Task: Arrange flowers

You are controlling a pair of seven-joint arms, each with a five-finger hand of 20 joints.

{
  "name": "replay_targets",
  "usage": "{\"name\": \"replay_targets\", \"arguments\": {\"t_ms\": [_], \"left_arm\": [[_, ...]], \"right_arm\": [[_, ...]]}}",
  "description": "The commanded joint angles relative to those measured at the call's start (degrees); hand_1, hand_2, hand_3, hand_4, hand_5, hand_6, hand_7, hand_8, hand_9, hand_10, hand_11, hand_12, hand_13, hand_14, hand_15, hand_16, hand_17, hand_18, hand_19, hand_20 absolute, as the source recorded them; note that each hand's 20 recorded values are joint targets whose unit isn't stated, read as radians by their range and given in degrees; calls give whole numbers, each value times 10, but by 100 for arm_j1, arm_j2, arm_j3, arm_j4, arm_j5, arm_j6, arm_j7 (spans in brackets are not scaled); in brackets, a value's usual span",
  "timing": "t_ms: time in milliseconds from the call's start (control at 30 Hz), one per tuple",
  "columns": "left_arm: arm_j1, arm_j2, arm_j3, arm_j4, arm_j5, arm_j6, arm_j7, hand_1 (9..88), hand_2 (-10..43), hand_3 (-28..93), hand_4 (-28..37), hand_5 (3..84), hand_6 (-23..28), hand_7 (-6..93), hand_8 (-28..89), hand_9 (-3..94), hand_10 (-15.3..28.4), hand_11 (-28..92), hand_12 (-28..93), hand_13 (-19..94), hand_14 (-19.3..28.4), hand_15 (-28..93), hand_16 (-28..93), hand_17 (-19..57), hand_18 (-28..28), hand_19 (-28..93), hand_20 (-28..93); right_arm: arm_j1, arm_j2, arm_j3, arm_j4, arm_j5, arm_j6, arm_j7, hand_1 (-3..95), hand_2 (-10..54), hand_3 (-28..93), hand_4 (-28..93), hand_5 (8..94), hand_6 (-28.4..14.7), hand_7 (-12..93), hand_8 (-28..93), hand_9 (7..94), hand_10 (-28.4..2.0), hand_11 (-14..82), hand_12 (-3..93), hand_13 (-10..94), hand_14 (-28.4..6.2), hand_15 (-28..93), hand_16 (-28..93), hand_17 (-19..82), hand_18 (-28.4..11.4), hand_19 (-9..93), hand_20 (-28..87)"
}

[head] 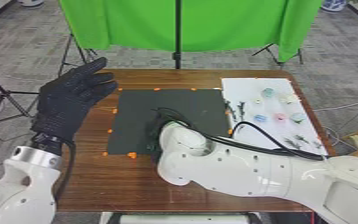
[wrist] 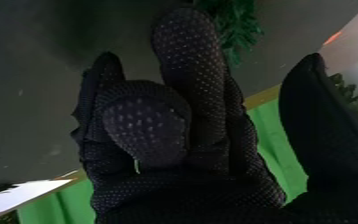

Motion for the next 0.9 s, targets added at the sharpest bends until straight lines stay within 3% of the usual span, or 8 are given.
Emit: {"name": "replay_targets", "arguments": {"t_ms": [33, 67, 200, 367, 467, 567, 600, 900], "left_arm": [[-19, 29, 19, 54, -14, -67, -7, 218, 77, 783, -229, 419, 126, 130, -85, 351, 231, 327, 110, 243, 284, 558, -113, -93, 276, 619, 43], [-31, 34, 30, 60, -18, -72, -7, 218, 77, 784, -229, 419, 126, 130, -85, 351, 231, 328, 110, 243, 284, 558, -114, -93, 276, 620, 43], [-395, -56, 199, 209, 8, -259, -318, 219, 77, 784, -229, 419, 126, 131, -85, 351, 232, 326, 110, 243, 284, 558, -114, -93, 276, 620, 42], [-472, -72, 232, 242, 9, -260, -403, 218, 77, 785, -227, 419, 126, 131, -86, 351, 230, 327, 110, 244, 284, 557, -114, -93, 276, 620, 42], [-344, -86, 158, 183, 14, -187, -420, 219, 77, 784, -228, 420, 126, 131, -86, 351, 231, 327, 110, 244, 284, 558, -114, -93, 276, 620, 42], [18, -6, -9, 23, 0, 15, -157, 219, 78, 784, -228, 420, 126, 130, -86, 351, 231, 326, 110, 244, 284, 558, -114, -93, 276, 620, 42], [-16, -24, -15, 43, 0, -22, -230, 220, 78, 784, -228, 420, 126, 130, -85, 351, 231, 327, 110, 244, 284, 558, -114, -93, 276, 620, 42], [248, -38, -197, -80, 8, 121, -167, 219, 78, 785, -228, 420, 126, 130, -85, 351, 231, 326, 110, 244, 284, 558, -114, -93, 276, 621, 41]], "right_arm": [[151, -136, -109, 13, 40, 161, -13, 273, 77, 701, -232, 746, -77, 118, -115, 880, -154, 353, 201, 846, -86, 709, 179, 403, -259, 932, 99], [137, -143, -88, 1, 43, 134, -25, 272, 77, 702, -232, 746, -77, 119, -115, 880, -154, 354, 200, 846, -87, 709, 179, 403, -259, 932, 99], [72, -128, 29, -51, 115, 241, 6, 271, 78, 702, -233, 743, -77, 118, -114, 879, -154, 354, 201, 845, -86, 710, 179, 402, -258, 932, 98], [57, -138, 78, -108, 118, 289, -34, 269, 78, 702, -234, 724, -79, 115, -115, 873, -154, 359, 201, 844, -87, 710, 180, 398, -256, 932, 95], [-5, -142, 128, -141, 55, 241, -45, 268, 79, 701, -235, 723, -79, 114, -114, 872, -154, 361, 200, 843, -87, 711, 180, 399, -256, 932, 94], [130, -119, -7, -166, -25, 153, -149, 266, 80, 700, -234, 722, -80, 115, -113, 872, -154, 362, 200, 843, -87, 711, 179, 399, -256, 932, 93], [141, -73, -36, -196, -60, 186, -108, 265, 80, 699, -234, 723, -81, 116, -113, 873, -154, 362, 199, 843, -87, 711, 179, 400, -256, 932, 92], [-53, 195, -1, -349, -409, -183, 5, 253, 81, 699, -228, 758, -84, 122, -113, 886, -156, 358, 198, 854, -85, 707, 175, 411, -263, 932, 103]]}}
